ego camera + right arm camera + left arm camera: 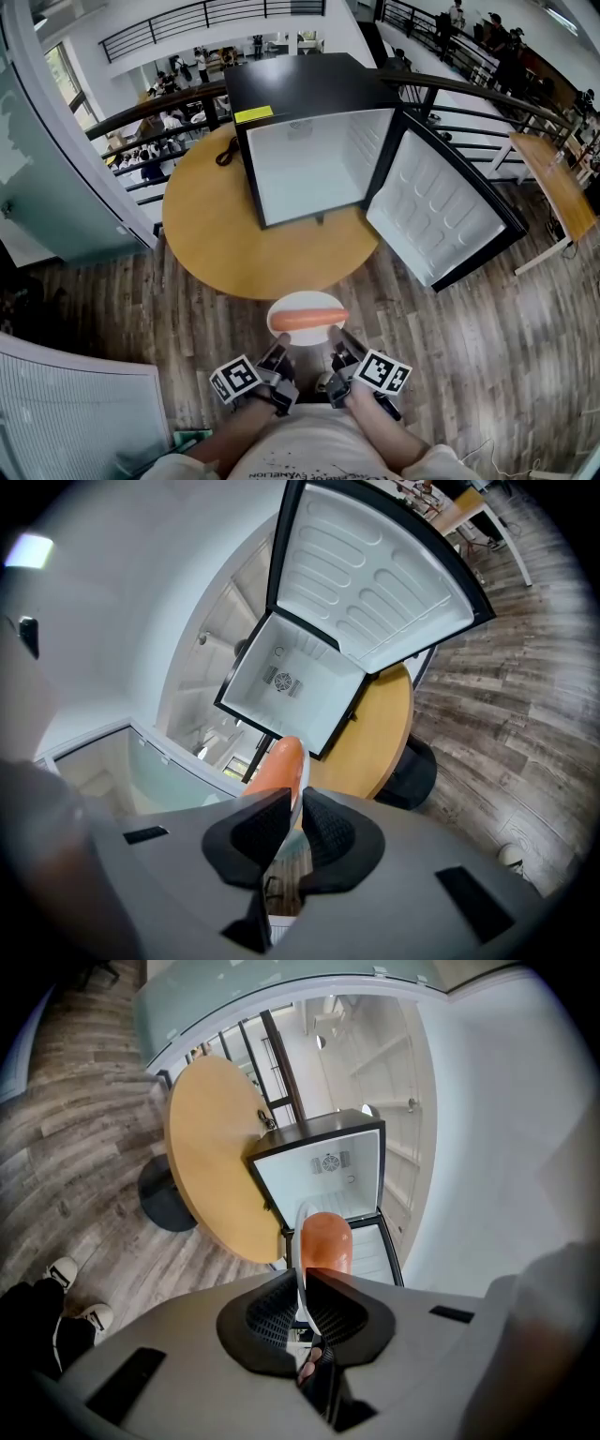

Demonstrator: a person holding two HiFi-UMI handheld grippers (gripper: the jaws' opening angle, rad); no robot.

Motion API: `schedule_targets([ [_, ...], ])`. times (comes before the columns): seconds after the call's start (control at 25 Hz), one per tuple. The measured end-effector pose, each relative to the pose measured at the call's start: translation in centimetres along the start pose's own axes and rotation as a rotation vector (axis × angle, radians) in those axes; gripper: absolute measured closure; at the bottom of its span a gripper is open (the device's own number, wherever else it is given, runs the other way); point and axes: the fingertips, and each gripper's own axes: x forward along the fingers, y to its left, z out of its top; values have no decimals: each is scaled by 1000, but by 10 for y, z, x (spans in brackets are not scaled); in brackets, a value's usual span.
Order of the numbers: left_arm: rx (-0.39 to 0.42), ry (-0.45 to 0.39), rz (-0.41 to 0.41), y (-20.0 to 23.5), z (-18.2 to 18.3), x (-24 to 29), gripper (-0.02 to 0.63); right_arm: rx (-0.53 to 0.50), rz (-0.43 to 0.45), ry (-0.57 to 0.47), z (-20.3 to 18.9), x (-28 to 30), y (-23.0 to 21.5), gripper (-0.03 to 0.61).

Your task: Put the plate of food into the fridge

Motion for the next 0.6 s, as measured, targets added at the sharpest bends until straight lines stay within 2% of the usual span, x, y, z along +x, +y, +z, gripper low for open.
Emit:
schedule_targets([
  [0.6, 10, 54, -28, 10, 38, -24, 571, 6, -21, -43, -30, 21, 27, 523],
])
